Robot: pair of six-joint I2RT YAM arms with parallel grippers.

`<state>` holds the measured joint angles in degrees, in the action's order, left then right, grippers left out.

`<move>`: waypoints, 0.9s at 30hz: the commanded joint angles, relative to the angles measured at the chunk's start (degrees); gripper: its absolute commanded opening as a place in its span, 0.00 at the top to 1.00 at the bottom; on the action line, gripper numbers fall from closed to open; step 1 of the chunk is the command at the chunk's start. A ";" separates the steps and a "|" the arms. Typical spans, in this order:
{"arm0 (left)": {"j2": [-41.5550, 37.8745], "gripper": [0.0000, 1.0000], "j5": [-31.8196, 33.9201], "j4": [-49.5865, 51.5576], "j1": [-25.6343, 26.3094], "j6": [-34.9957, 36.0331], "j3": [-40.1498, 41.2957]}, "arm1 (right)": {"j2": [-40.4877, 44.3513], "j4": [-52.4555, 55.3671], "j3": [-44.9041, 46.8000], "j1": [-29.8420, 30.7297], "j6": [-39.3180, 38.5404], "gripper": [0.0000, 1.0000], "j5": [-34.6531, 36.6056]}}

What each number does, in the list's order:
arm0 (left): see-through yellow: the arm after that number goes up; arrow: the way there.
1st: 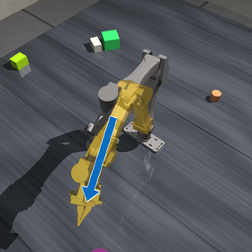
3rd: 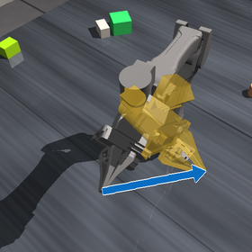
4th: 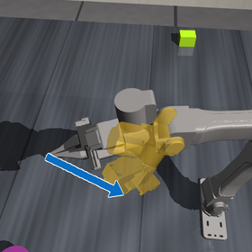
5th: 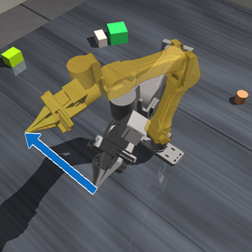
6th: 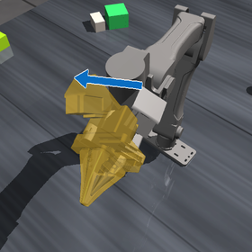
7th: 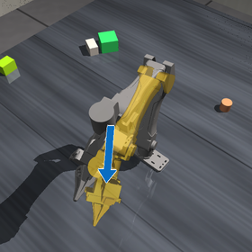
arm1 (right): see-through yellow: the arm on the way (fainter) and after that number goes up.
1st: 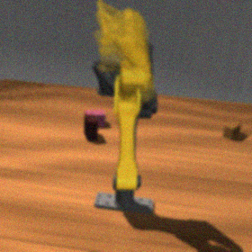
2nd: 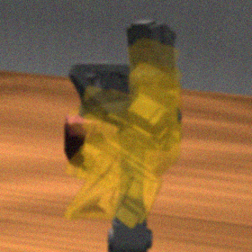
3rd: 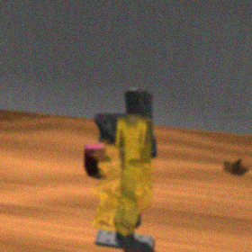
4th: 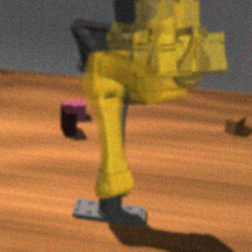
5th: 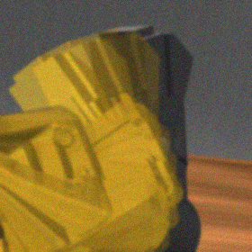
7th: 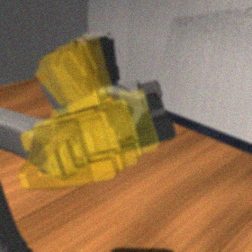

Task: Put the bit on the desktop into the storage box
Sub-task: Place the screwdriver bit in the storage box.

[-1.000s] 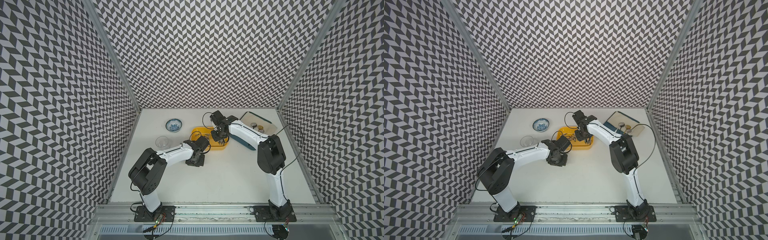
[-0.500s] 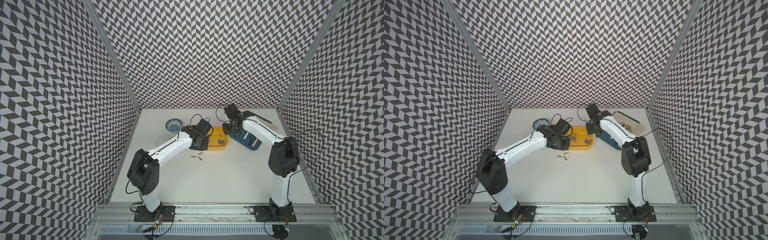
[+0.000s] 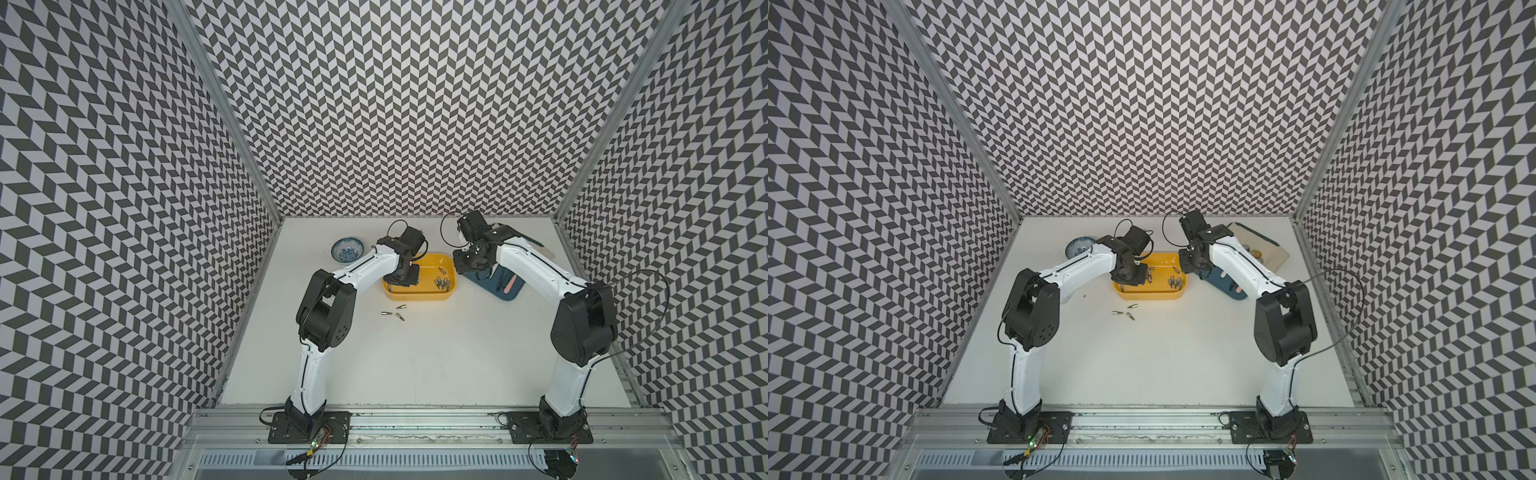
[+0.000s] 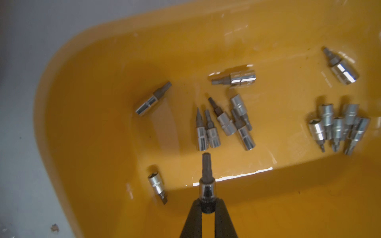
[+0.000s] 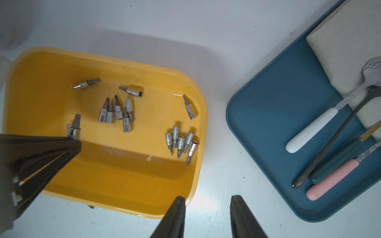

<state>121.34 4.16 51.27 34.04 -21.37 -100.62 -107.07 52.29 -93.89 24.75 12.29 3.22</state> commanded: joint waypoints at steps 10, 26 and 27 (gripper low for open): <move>6.75 1.00 -7.15 -1.38 2.60 -0.05 -10.45 | 3.83 -0.79 1.45 -1.25 0.98 0.59 -0.37; 12.58 1.00 -10.19 -2.72 3.40 -0.88 -12.82 | 5.09 -0.79 2.00 -2.56 0.34 0.59 -1.89; 12.81 1.00 -10.23 -2.72 3.48 -0.87 -12.91 | 5.20 -0.79 2.02 -2.60 0.27 0.59 -2.00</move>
<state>133.08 -5.19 49.43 36.88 -22.09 -111.50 -104.16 52.31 -92.62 22.33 12.69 1.98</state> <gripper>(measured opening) 0.125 0.407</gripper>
